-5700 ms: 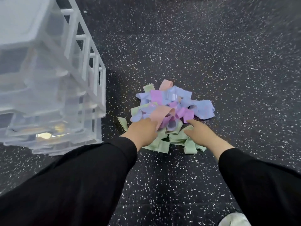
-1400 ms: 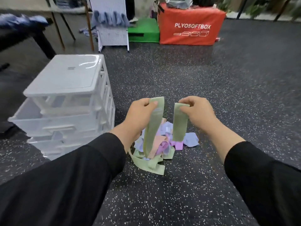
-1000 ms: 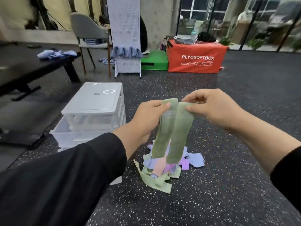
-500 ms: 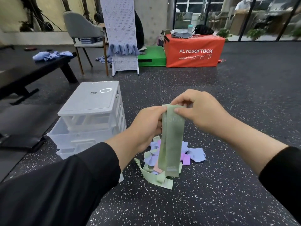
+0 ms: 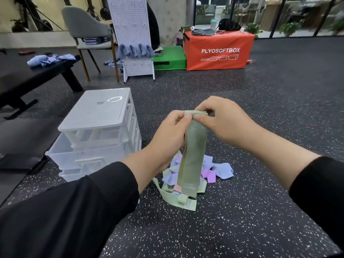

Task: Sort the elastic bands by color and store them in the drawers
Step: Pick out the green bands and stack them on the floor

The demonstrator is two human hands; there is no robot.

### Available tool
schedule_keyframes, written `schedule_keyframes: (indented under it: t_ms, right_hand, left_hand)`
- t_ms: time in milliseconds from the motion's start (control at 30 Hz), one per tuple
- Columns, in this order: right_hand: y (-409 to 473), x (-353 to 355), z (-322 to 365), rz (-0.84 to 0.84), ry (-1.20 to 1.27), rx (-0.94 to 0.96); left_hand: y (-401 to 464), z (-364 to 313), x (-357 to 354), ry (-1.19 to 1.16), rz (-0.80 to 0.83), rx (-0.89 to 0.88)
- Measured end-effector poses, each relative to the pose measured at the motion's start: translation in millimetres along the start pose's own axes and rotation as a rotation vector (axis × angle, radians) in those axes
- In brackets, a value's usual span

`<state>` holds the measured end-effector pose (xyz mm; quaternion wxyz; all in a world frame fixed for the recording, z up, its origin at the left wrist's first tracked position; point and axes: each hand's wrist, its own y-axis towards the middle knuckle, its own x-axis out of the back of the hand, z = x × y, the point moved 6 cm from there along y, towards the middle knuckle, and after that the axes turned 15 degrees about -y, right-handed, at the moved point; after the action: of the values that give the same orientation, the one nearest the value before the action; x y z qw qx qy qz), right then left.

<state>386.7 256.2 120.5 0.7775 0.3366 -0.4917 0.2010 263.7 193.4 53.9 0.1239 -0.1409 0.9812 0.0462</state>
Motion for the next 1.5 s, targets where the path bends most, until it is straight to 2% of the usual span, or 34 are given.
schedule_keyframes:
  t_ms: [167,400,500,633,833,933,1033,1167,1300,1500]
  right_hand:
    - [4,2,-16,-0.044,0.149,-0.116]
    - [-1,-7,-82,-0.073,0.320,-0.332]
    - [-8,-25,-124,-0.034,0.387,-0.464]
    - [-28,-63,-184,0.039,0.391,-0.639]
    - [-96,-156,-248,0.170,0.413,-0.897]
    - [-143,-214,-268,0.282,0.455,-1.031]
    - [-182,-266,-272,0.406,0.455,-1.122]
    - [-214,-316,-258,0.542,0.425,-1.162]
    - [-239,-347,-242,0.640,0.383,-1.141]
    - [-277,-382,-231,0.679,0.364,-1.204]
  left_hand:
    - [-3,31,-6,0.200,0.148,0.129]
    - [-20,122,0,0.198,0.168,0.358]
    - [-35,170,4,0.167,0.136,0.478]
    - [-45,215,16,0.164,0.064,0.535]
    - [-54,257,55,0.145,-0.048,0.699]
    - [-63,272,82,0.259,-0.143,0.729]
    - [-72,291,113,0.428,-0.191,0.743]
    - [-78,318,141,0.714,-0.094,0.753]
    - [-85,337,154,0.806,-0.054,0.776]
    - [-99,372,172,0.864,-0.020,0.791]
